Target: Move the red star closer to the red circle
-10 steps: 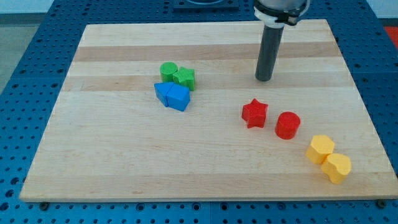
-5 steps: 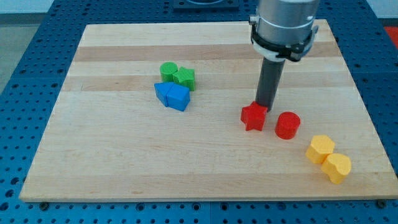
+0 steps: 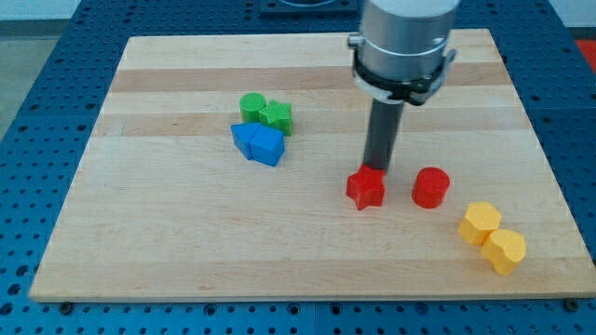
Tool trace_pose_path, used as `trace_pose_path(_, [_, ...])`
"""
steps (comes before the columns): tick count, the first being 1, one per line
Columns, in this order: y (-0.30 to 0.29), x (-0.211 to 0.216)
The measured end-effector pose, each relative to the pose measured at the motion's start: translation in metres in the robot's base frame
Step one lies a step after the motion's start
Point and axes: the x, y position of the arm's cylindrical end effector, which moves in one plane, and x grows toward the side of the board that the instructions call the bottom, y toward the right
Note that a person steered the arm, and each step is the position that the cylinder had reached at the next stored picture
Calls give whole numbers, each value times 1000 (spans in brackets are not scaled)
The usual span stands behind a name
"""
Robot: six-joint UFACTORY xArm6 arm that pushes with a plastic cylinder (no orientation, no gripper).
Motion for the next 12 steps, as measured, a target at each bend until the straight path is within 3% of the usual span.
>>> trace_pose_path(4, [-60,11])
trace_pose_path(7, [-32,50])
trace_pose_path(11, [-27,42])
trace_pose_path(12, [1,43])
